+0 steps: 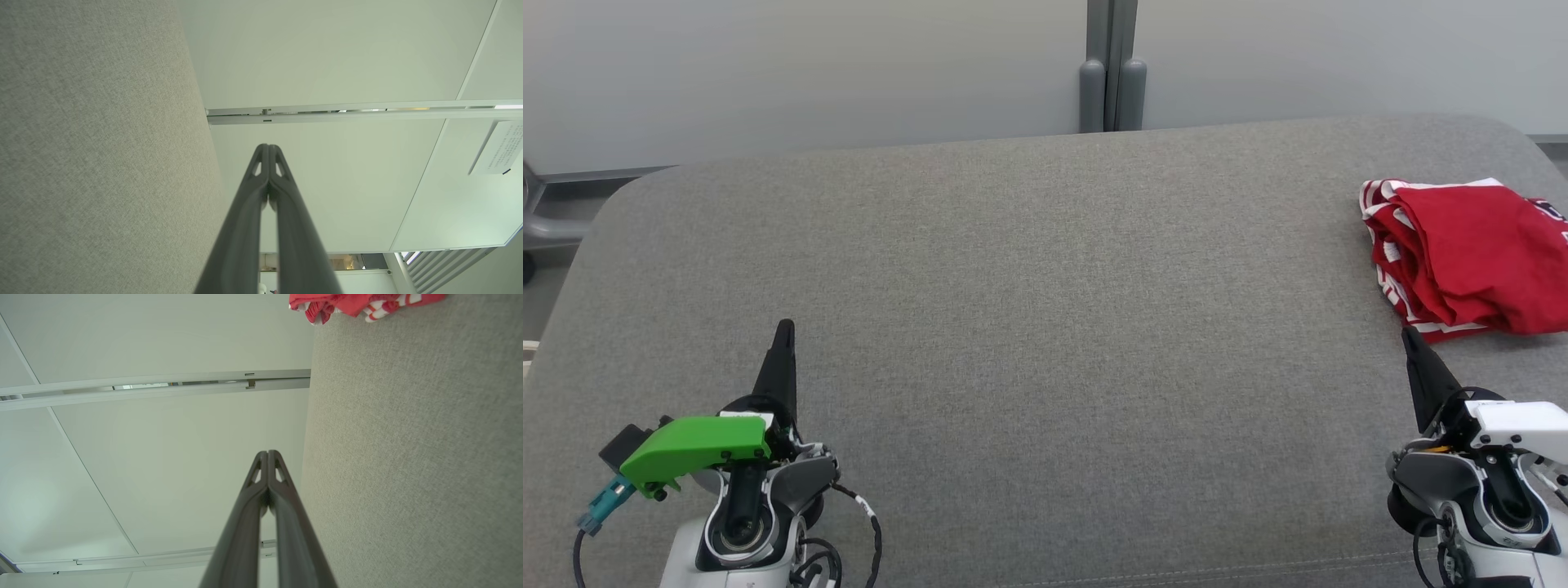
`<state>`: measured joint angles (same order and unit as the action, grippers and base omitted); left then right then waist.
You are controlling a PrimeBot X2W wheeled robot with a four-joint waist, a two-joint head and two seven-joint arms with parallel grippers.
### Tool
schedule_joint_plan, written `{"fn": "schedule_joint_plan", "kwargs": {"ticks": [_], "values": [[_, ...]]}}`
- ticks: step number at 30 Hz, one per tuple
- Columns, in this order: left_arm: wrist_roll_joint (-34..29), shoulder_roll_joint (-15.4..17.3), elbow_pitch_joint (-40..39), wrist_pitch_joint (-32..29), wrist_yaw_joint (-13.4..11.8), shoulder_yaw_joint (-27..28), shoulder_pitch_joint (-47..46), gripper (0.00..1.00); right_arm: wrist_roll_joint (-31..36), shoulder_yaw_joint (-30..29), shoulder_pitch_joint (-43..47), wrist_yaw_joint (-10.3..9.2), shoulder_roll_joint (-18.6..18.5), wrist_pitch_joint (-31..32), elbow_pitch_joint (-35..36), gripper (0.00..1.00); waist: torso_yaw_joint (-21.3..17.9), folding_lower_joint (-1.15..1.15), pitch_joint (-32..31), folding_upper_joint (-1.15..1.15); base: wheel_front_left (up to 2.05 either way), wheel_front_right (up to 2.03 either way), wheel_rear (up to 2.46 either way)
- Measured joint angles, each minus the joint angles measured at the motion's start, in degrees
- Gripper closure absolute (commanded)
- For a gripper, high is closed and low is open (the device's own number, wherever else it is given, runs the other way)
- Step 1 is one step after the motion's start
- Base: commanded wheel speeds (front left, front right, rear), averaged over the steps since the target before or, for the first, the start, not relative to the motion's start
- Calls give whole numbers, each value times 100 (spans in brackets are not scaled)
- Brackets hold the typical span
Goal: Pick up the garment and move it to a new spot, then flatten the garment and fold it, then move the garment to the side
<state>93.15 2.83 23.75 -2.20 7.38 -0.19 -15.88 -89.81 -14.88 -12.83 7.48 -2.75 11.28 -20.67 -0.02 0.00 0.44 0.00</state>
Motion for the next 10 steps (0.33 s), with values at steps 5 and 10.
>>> {"fn": "schedule_joint_plan", "kwargs": {"ticks": [5, 10], "values": [[0, 0, 0, 0, 1, 0, 0, 100, 0, 0, -1, 0, 0, 0, 0, 100, 0, 0, 0, 0, 0, 0, 0], [0, 0, 0, 0, 0, 0, 0, 100, 0, 0, -1, 0, 0, 0, 0, 100, 0, 0, 0, 0, 0, 0, 0]]}}
